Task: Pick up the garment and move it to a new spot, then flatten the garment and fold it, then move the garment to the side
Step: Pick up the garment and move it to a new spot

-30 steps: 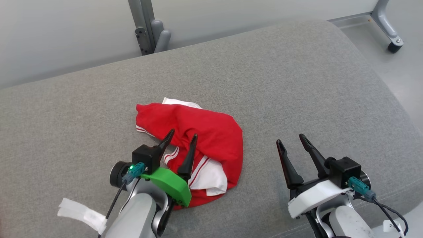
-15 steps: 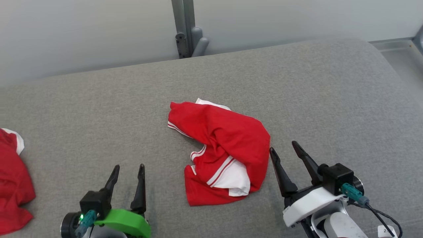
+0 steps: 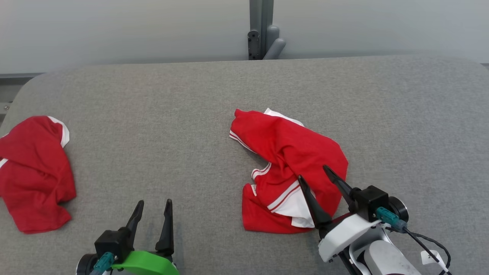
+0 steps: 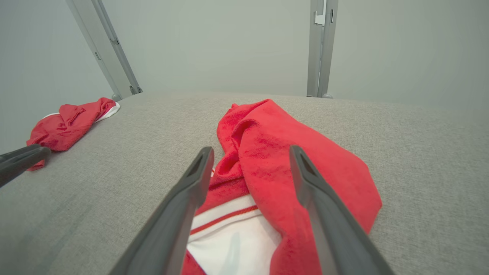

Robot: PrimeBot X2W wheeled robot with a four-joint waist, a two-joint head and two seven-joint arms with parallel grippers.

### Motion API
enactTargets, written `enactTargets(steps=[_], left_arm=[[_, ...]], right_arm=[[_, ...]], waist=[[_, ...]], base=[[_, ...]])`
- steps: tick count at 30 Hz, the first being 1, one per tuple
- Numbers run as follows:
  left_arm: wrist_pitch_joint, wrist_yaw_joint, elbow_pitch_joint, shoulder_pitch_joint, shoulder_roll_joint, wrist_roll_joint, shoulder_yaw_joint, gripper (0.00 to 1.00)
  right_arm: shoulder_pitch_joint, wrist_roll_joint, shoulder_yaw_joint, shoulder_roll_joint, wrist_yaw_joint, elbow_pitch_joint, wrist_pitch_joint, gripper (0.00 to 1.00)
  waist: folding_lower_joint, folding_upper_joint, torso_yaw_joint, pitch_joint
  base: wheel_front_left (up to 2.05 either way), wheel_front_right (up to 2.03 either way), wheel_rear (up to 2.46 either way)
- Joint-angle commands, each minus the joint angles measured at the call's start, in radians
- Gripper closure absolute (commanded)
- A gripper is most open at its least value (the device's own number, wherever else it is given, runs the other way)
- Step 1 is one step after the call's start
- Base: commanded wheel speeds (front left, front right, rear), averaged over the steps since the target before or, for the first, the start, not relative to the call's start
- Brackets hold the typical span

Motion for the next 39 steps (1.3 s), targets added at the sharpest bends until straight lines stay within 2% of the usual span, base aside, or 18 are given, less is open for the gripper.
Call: enactTargets(steps=[1, 3, 7, 15, 25, 27, 29, 30, 31, 32, 34, 39], left_arm=[[-0.001, -0.003, -0.017, -0.029, 0.001, -0.016, -0.010, 0.00], [-0.001, -0.006, -0.024, -0.034, 0.001, -0.031, -0.032, 0.00], [-0.001, 0.000, -0.031, -0.042, 0.001, -0.042, -0.040, 0.00], [-0.001, 0.009, -0.029, -0.046, 0.000, -0.057, -0.059, 0.00], [-0.001, 0.010, -0.035, -0.051, 0.000, -0.073, -0.077, 0.00], [-0.001, 0.011, -0.035, -0.054, 0.000, -0.074, -0.079, 0.00], [-0.001, 0.009, -0.030, -0.056, 0.000, -0.077, -0.080, 0.00], [-0.001, 0.009, -0.027, -0.057, 0.000, -0.078, -0.081, 0.00], [-0.001, 0.008, -0.024, -0.059, 0.000, -0.080, -0.082, 0.00], [-0.001, 0.009, -0.023, -0.060, 0.000, -0.081, -0.083, 0.00], [-0.001, 0.010, -0.019, -0.061, 0.000, -0.086, -0.085, 0.00], [-0.001, 0.012, -0.015, -0.062, 0.000, -0.090, -0.089, 0.00]], right_arm=[[-0.023, -0.022, -0.010, -0.007, -0.001, 0.037, 0.000, 0.00], [-0.055, -0.063, -0.039, -0.007, -0.001, 0.120, 0.000, 0.00], [-0.092, -0.104, -0.062, 0.002, -0.001, 0.179, 0.000, 0.00], [-0.112, -0.158, -0.106, 0.010, -0.001, 0.213, 0.000, 0.00], [-0.087, -0.170, -0.163, 0.014, -0.001, 0.186, 0.000, 0.00], [-0.083, -0.174, -0.170, 0.014, -0.001, 0.186, 0.000, 0.06], [-0.083, -0.176, -0.178, 0.014, -0.001, 0.193, 0.000, 0.16], [-0.084, -0.178, -0.181, 0.014, -0.001, 0.199, 0.000, 0.16], [-0.084, -0.173, -0.184, 0.014, -0.001, 0.207, 0.000, 0.44], [-0.088, -0.171, -0.185, 0.015, -0.001, 0.211, 0.000, 0.56], [-0.094, -0.167, -0.186, 0.015, -0.001, 0.219, 0.000, 1.00], [-0.124, -0.122, -0.171, 0.017, -0.001, 0.140, 0.000, 1.00]], waist=[[0.0001, 0.0000, 0.045, 0.025], [0.0001, 0.0000, 0.073, 0.038], [0.0001, 0.0000, 0.100, 0.059], [0.0001, 0.0000, 0.122, 0.084], [0.0001, 0.0000, 0.116, 0.091], [0.0001, 0.0000, 0.112, 0.091], [0.0001, 0.0000, 0.110, 0.092], [0.0001, 0.0000, 0.109, 0.092], [0.0001, 0.0000, 0.109, 0.093], [0.0001, 0.0000, 0.109, 0.093], [0.0001, 0.0000, 0.109, 0.094], [0.0001, 0.0000, 0.115, 0.091]], base=[[0.00, 0.00, 0.00], [0.00, 0.00, 0.00], [0.00, 0.00, 0.00], [0.00, 0.00, 0.00], [0.00, 0.00, 0.00], [0.00, 0.00, 0.00], [0.00, 0.00, 0.00], [0.00, 0.00, 0.00], [0.00, 0.00, 0.00], [0.00, 0.00, 0.00], [0.00, 0.00, 0.00], [0.00, 0.00, 0.00]])
